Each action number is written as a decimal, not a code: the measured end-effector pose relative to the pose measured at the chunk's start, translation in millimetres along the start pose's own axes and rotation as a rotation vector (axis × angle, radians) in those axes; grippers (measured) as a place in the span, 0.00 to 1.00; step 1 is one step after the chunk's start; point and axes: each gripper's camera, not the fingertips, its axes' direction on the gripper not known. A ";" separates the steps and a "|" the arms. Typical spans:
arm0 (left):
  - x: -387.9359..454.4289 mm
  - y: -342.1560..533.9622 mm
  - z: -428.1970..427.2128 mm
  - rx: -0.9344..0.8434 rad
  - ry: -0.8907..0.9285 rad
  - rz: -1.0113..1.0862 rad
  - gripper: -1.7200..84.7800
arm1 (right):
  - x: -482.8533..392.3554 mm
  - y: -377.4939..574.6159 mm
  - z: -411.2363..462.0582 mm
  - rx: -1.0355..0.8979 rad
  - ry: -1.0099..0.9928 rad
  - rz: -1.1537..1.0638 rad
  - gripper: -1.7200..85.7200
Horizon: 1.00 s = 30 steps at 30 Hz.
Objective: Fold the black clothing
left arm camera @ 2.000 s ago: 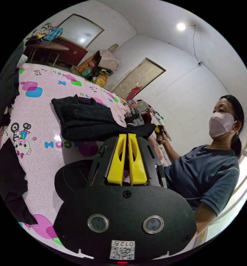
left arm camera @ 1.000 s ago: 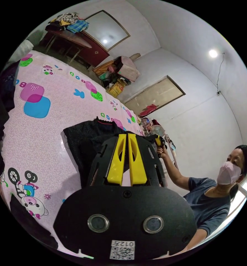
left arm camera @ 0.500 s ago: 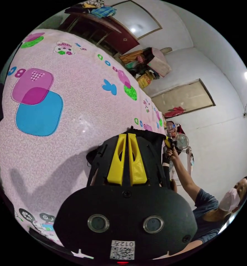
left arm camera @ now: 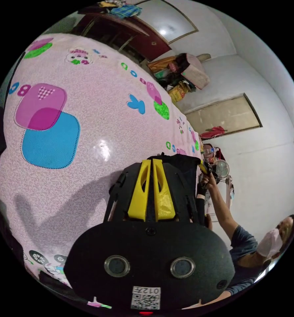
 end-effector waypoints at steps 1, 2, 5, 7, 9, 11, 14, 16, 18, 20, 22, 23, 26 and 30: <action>-5.5 -2.8 9.2 0.008 -0.021 -0.018 0.03 | 6.3 -3.1 9.5 -0.003 0.029 0.019 0.02; -10.2 -2.3 18.7 0.036 -0.037 -0.039 0.03 | 9.9 -3.1 14.3 0.002 0.047 0.031 0.02; -12.1 6.1 34.5 0.088 -0.041 -0.074 0.04 | 19.3 7.3 34.4 0.034 0.118 0.062 0.03; -4.7 13.6 30.4 0.100 -0.069 -0.033 0.06 | 15.7 17.0 28.8 0.072 0.082 0.046 0.06; 7.4 29.6 11.1 0.102 -0.101 0.036 0.07 | 6.1 23.5 14.9 0.065 0.093 0.004 0.08; 15.7 48.8 -2.4 0.057 -0.110 0.092 0.08 | -8.6 36.4 -4.9 0.044 0.094 -0.074 0.08; 27.6 93.6 -16.2 -0.056 -0.130 0.186 0.10 | -24.3 73.9 -34.6 -0.053 0.116 -0.158 0.08; 32.3 122.9 -17.4 -0.136 -0.161 0.222 0.11 | -28.0 111.5 -52.5 -0.152 0.184 -0.190 0.09; 40.4 160.2 -13.9 -0.217 -0.205 0.284 0.12 | -27.4 139.2 -61.7 -0.216 0.228 -0.208 0.09; 45.6 182.9 -7.5 -0.269 -0.247 0.319 0.12 | -25.9 162.9 -64.5 -0.283 0.282 -0.223 0.09; 50.1 200.1 0.3 -0.305 -0.279 0.343 0.13 | -23.0 185.2 -63.4 -0.326 0.352 -0.234 0.09; 52.7 208.8 5.6 -0.317 -0.301 0.355 0.13 | -22.2 188.7 -62.7 -0.333 0.361 -0.236 0.09; 57.8 222.7 20.3 -0.350 -0.350 0.375 0.14 | -19.6 197.8 -60.4 -0.327 0.377 -0.237 0.10; 62.4 227.4 27.9 -0.329 -0.348 0.369 0.14 | -18.8 202.7 -53.1 -0.342 0.399 -0.254 0.09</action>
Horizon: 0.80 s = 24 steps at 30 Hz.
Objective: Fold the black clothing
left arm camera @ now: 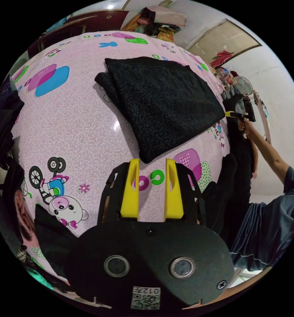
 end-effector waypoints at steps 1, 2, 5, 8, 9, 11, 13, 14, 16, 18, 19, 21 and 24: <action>1.5 -0.9 -0.2 0.021 0.008 -0.004 0.14 | -0.2 0.6 2.0 -0.003 -0.006 -0.004 0.09; 3.2 -2.3 0.8 0.028 0.003 -0.001 0.13 | -0.3 0.8 2.9 -0.005 -0.010 -0.006 0.09; 6.1 -5.8 8.9 -0.011 -0.051 0.010 0.13 | -2.9 2.8 7.1 -0.022 -0.015 -0.032 0.08; 5.3 -6.3 12.2 -0.013 -0.046 0.009 0.11 | -4.3 4.1 6.6 -0.022 -0.008 -0.045 0.05; 5.2 -5.8 10.8 0.010 -0.036 0.008 0.11 | -3.6 3.8 5.8 -0.020 -0.013 -0.045 0.05; 4.0 -5.8 10.9 0.023 -0.032 0.003 0.09 | -2.4 2.5 6.3 -0.028 -0.010 -0.046 0.04; 2.2 -6.2 14.6 0.011 -0.041 -0.001 0.08 | -2.2 0.4 8.8 -0.038 0.006 -0.054 0.04; 0.9 -6.7 18.2 -0.004 -0.045 -0.002 0.08 | -2.0 -0.3 10.1 -0.042 0.012 -0.054 0.04; -0.6 -7.5 22.5 -0.019 -0.056 -0.008 0.07 | -1.0 -2.5 15.6 -0.060 0.023 -0.042 0.04; 0.3 -8.5 23.7 -0.039 -0.089 -0.002 0.05 | -1.9 -2.8 15.3 -0.056 0.040 -0.030 0.03; 0.8 -8.7 23.0 -0.046 -0.096 0.000 0.04 | -2.1 -2.6 12.6 -0.057 0.043 -0.017 0.03; 1.1 -6.8 15.5 -0.070 -0.099 0.023 0.03 | -1.8 -0.9 4.7 -0.064 0.041 0.000 0.02; -3.7 0.6 1.8 -0.070 -0.081 0.029 0.03 | -1.8 6.5 -11.0 -0.097 0.004 0.007 0.02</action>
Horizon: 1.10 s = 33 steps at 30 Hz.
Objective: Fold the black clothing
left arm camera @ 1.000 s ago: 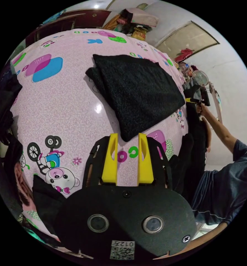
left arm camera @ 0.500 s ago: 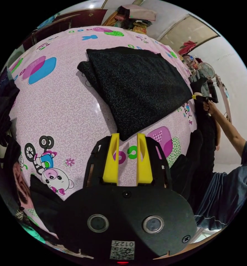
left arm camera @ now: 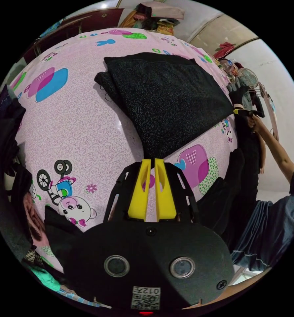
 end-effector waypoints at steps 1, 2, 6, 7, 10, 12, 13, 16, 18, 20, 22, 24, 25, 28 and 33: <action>-3.1 5.7 -5.8 -0.003 0.011 0.005 0.03 | -1.9 4.8 -2.6 -0.034 -0.010 -0.006 0.02; -4.8 12.3 -10.0 -0.012 0.014 0.016 0.03 | -3.5 7.4 -3.0 -0.052 -0.010 -0.013 0.02; -5.1 34.8 -12.0 -0.067 0.022 0.059 0.02 | -13.1 31.4 4.8 -0.188 -0.002 -0.013 0.02; -4.1 42.6 -9.3 -0.088 0.023 0.072 0.02 | -14.6 39.0 9.1 -0.222 -0.003 -0.006 0.02; -3.2 60.3 4.6 -0.138 0.028 0.072 0.02 | -17.0 56.9 21.8 -0.275 -0.010 0.016 0.02; -3.3 68.8 12.2 -0.140 0.029 0.055 0.03 | -19.3 64.7 27.7 -0.283 -0.019 0.024 0.02; -4.7 73.6 14.8 -0.124 0.038 0.033 0.03 | -22.1 68.3 28.8 -0.274 -0.021 0.016 0.03; -11.0 84.8 14.5 -0.087 0.067 -0.025 0.03 | -26.8 73.8 23.5 -0.270 -0.001 0.010 0.04; -16.2 93.6 9.2 -0.088 0.005 -0.061 0.04 | -28.0 76.5 15.0 -0.262 0.057 0.002 0.06; -30.2 106.9 -8.2 -0.045 -0.049 -0.136 0.04 | -27.9 76.5 3.3 -0.229 0.118 -0.003 0.08; -39.0 113.5 -29.5 0.060 -0.042 -0.190 0.04 | -26.8 71.0 -13.6 -0.119 0.133 -0.006 0.08; -37.3 107.6 -53.0 0.193 -0.048 -0.216 0.03 | -23.6 62.1 -22.7 -0.014 0.111 0.014 0.08; -35.0 103.1 -56.3 0.212 -0.059 -0.219 0.03 | -21.7 54.4 -25.5 0.054 0.096 0.026 0.08; -17.6 70.7 -58.1 0.270 -0.090 -0.197 0.03 | -19.7 33.3 -21.8 0.180 0.100 0.054 0.08; -4.9 17.2 -32.7 0.273 -0.099 -0.192 0.03 | -14.1 5.2 -2.9 0.252 0.090 0.103 0.08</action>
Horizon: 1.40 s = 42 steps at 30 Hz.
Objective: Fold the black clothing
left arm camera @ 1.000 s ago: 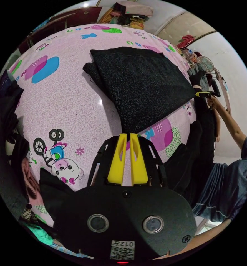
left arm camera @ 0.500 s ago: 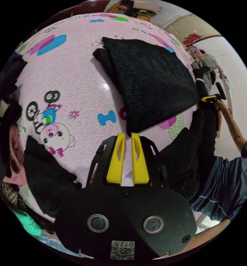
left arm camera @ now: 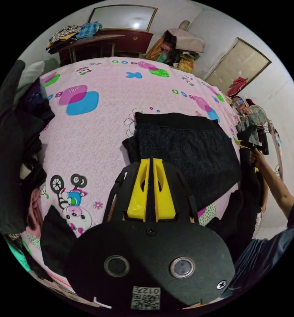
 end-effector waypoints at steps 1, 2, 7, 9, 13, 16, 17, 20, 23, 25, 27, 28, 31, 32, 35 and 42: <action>1.2 -7.7 10.0 -0.014 -0.018 -0.013 0.03 | 0.4 -3.8 5.1 0.003 0.001 0.006 0.08; 1.5 -14.2 18.7 -0.024 -0.026 -0.019 0.03 | 0.5 -5.4 7.3 0.005 0.003 0.009 0.08; 0.1 -28.4 45.0 -0.072 -0.055 -0.018 0.03 | 3.1 -14.6 27.2 -0.046 0.045 0.004 0.04; 0.7 -27.8 53.0 -0.095 -0.089 0.001 0.02 | 3.3 -14.5 31.9 -0.063 0.074 -0.009 0.02; -6.6 -19.9 60.1 -0.093 -0.097 -0.024 0.02 | 14.4 -9.8 36.7 -0.048 0.085 0.024 0.01; -6.7 -17.4 58.8 -0.103 -0.122 -0.017 0.02 | 24.9 -2.4 33.4 -0.025 0.029 0.075 0.01; -6.8 -17.1 56.8 -0.114 -0.127 -0.018 0.02 | 24.7 -0.9 32.4 -0.025 0.027 0.072 0.01; -7.6 -11.0 38.4 -0.073 -0.142 -0.014 0.02 | 19.5 9.2 15.6 0.023 0.085 0.074 0.01; -5.6 -8.6 17.8 0.026 -0.089 -0.020 0.03 | 2.1 12.6 -1.0 0.096 0.114 -0.029 0.04; 1.5 -18.1 20.4 0.038 -0.044 -0.008 0.03 | -8.4 -1.5 8.5 0.080 0.135 -0.055 0.08; 12.4 -31.3 29.2 0.040 -0.040 0.013 0.03 | -12.2 -16.2 20.3 0.057 0.094 -0.052 0.09; 20.1 -41.0 36.5 0.035 -0.044 0.038 0.03 | -15.3 -24.8 26.9 0.053 0.089 -0.053 0.09; 31.5 -63.1 55.5 0.009 -0.075 0.073 0.03 | -22.7 -42.7 44.7 0.025 0.108 -0.063 0.10; 32.9 -70.5 62.9 -0.006 -0.085 0.080 0.02 | -24.5 -45.4 48.3 0.017 0.116 -0.070 0.10; 33.6 -83.5 81.0 -0.047 -0.134 0.107 0.02 | -33.6 -54.7 66.8 -0.021 0.187 -0.129 0.09; 13.1 -87.5 95.7 -0.028 -0.143 0.014 0.02 | -13.9 -56.0 69.2 0.027 0.155 -0.054 0.03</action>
